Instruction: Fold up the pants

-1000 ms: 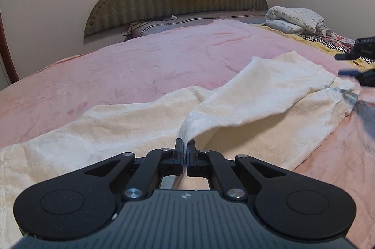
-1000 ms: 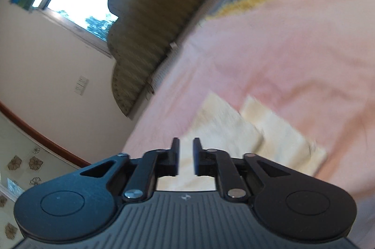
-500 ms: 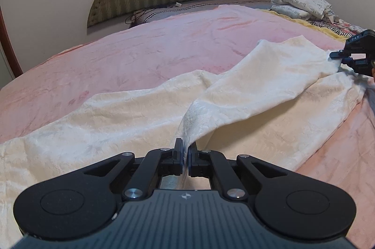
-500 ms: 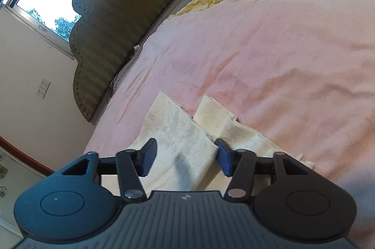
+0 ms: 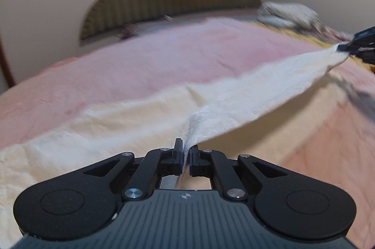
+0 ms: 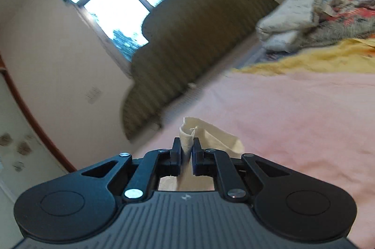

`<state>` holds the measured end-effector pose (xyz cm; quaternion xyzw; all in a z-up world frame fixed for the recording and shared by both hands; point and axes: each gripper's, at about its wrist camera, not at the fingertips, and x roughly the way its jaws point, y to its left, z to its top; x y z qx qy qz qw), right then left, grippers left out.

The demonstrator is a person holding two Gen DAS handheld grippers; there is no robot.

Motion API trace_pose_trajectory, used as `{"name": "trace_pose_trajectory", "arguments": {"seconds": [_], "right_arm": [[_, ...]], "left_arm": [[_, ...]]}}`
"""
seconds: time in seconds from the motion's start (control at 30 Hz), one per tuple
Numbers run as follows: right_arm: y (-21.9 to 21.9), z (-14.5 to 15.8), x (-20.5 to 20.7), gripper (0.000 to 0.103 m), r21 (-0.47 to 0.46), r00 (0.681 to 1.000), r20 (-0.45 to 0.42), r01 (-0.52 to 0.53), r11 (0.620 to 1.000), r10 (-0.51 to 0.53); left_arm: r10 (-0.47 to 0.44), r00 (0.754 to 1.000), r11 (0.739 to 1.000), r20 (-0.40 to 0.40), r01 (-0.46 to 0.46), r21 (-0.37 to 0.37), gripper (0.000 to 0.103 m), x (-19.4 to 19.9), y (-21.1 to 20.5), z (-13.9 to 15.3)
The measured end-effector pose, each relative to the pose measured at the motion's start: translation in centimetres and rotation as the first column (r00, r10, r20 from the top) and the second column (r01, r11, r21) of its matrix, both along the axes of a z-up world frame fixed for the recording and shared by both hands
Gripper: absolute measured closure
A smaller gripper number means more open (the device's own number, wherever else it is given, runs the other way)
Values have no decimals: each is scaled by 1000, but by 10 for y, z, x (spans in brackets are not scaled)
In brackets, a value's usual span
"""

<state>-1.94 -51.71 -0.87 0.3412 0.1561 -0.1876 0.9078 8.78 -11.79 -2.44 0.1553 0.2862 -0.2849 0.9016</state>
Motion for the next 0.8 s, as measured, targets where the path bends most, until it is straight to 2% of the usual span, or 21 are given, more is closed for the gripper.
{"name": "trace_pose_trajectory", "arguments": {"seconds": [0.03,0.07,0.13,0.23,0.33,0.43,0.57,0.63,0.8], "right_arm": [[-7,-20,-6,94,53,997,-72,25,998,-21],[-11,-35,-11,94,110,995,-96,38,993,-27],[-14,-52,-20,94,166,994,-103,56,984,-39],[-10,-46,-21,94,139,993,-115,40,990,-24],[-7,-32,-26,94,110,996,-83,32,993,-23],[-2,-27,-32,94,67,996,-87,39,997,-33],[-8,-46,-33,94,100,990,-126,71,992,-59],[-6,-54,-33,94,101,987,-144,83,991,-68],[-1,-50,-33,92,61,983,-165,91,994,-79]], "left_arm": [[-22,1000,999,-8,22,25,96,-4,-4,-5],[-38,999,998,2,38,54,96,-8,-6,-11],[-61,998,994,35,57,90,96,-13,-8,-13],[-60,998,997,34,58,54,96,-11,0,-7],[-54,998,999,25,54,-7,96,-13,11,0],[-83,997,995,-6,82,-52,95,-14,17,3],[-120,992,992,-45,121,35,95,-15,9,-16],[-133,990,989,-40,135,61,95,-17,7,-22],[-149,987,987,-62,152,50,92,-12,12,-21]]}}
